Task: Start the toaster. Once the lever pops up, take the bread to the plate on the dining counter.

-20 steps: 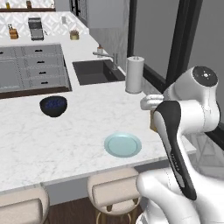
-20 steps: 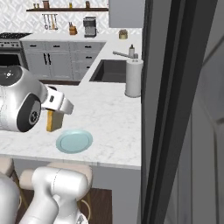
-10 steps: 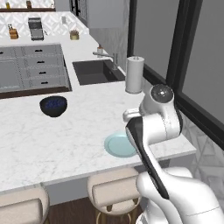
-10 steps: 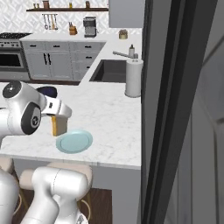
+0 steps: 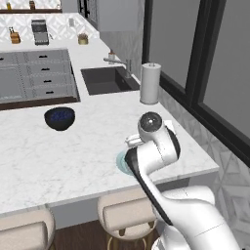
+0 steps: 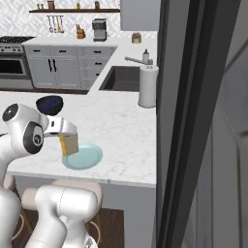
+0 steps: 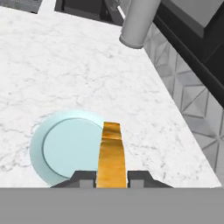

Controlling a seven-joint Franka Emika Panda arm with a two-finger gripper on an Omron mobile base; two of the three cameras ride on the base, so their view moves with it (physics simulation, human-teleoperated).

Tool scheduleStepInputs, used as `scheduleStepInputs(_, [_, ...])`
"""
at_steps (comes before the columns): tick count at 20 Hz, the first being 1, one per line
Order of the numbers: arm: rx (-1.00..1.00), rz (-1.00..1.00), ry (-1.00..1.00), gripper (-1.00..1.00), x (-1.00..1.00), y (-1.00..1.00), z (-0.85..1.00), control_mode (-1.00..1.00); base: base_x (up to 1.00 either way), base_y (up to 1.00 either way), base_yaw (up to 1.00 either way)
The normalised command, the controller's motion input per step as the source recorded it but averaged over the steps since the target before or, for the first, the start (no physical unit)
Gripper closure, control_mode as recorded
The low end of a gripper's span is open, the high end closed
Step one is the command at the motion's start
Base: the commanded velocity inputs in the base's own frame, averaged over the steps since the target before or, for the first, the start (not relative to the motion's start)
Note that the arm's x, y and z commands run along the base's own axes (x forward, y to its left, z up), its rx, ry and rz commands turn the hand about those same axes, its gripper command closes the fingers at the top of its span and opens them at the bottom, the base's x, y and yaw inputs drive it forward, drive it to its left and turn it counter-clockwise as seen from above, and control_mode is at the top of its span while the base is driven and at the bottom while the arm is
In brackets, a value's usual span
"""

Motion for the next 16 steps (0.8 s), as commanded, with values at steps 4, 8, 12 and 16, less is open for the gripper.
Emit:
scheduleStepInputs(4, [-0.16,-0.08,0.00,1.00,0.19,0.00,-0.49,-1.00,0.00,0.00,0.00])
scheduleStepInputs(8, [-0.10,-0.04,0.00,1.00,0.36,0.00,-0.46,-1.00,0.00,0.00,0.00])
scheduleStepInputs(12, [0.00,0.00,0.00,1.00,0.62,0.00,-0.41,-1.00,0.00,0.00,0.00])
scheduleStepInputs(16, [0.00,0.00,0.00,1.00,0.58,0.00,-0.28,-1.00,0.00,0.00,0.00])
